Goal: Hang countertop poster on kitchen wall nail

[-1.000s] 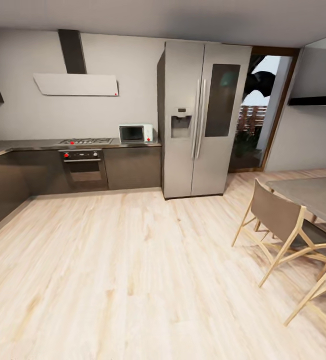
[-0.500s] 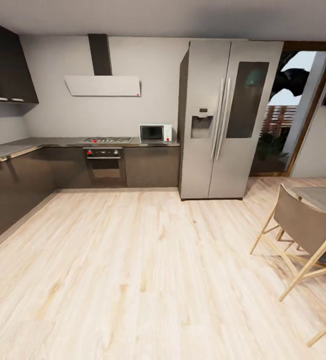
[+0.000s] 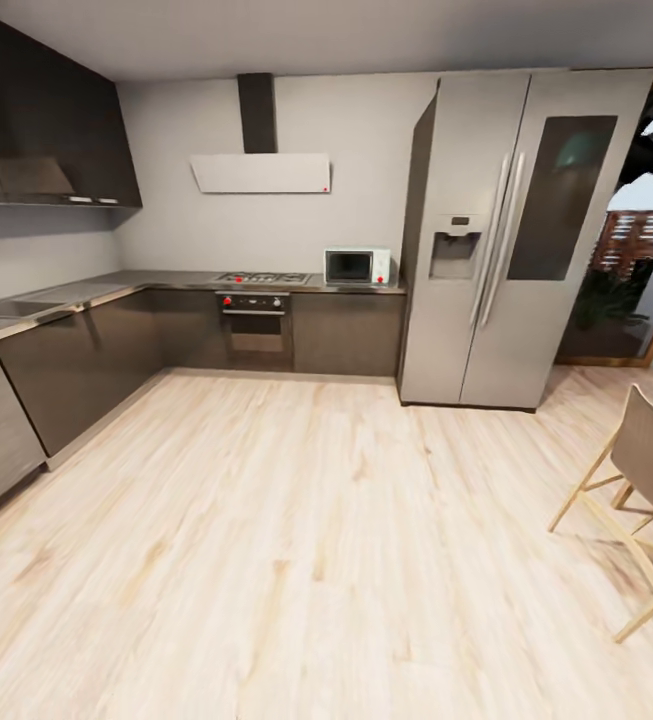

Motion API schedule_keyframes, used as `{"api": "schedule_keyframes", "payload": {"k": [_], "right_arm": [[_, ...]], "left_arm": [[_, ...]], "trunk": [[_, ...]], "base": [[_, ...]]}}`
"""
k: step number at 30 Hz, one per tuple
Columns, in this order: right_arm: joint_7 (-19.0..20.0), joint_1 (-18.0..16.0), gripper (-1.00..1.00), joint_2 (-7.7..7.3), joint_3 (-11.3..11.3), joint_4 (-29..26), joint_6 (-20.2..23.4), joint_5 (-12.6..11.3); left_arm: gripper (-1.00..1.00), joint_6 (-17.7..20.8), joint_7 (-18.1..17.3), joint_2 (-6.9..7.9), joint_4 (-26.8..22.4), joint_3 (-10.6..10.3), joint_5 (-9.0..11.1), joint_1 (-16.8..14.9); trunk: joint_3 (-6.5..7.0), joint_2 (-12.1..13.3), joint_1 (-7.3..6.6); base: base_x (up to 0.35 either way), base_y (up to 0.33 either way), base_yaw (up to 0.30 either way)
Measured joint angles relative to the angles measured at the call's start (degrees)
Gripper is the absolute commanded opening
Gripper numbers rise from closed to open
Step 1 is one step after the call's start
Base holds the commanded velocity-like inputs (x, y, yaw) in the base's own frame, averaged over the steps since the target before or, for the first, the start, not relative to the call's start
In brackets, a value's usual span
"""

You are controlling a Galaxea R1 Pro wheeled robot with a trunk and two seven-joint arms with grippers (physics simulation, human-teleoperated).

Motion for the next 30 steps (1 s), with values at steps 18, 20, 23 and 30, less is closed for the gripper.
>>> {"api": "schedule_keyframes", "payload": {"k": [18,20,23,30], "right_arm": [[-0.07,0.02,1.00,0.10,0.00,0.00,0.00,0.00],[-0.07,0.01,1.00,0.10,0.00,0.00,0.00,0.00],[-0.08,0.02,1.00,0.10,0.00,0.00,0.00,0.00],[-0.08,0.00,1.00,0.10,0.00,0.00,0.00,0.00]], "left_arm": [[1.00,0.00,0.00,0.00,0.03,0.01,0.00,0.00],[1.00,0.00,0.00,-0.02,0.05,0.00,0.00,0.02],[1.00,0.00,0.00,-0.02,0.02,0.00,0.00,0.01],[1.00,0.00,0.00,-0.02,0.02,0.00,0.00,0.02]], "trunk": [[0.00,0.00,0.00],[0.00,0.00,0.00],[0.00,0.00,0.00],[0.00,0.00,0.00]], "base": [[0.000,0.000,0.284],[0.000,0.000,0.285],[0.000,0.000,0.285],[0.000,0.000,0.285]]}}
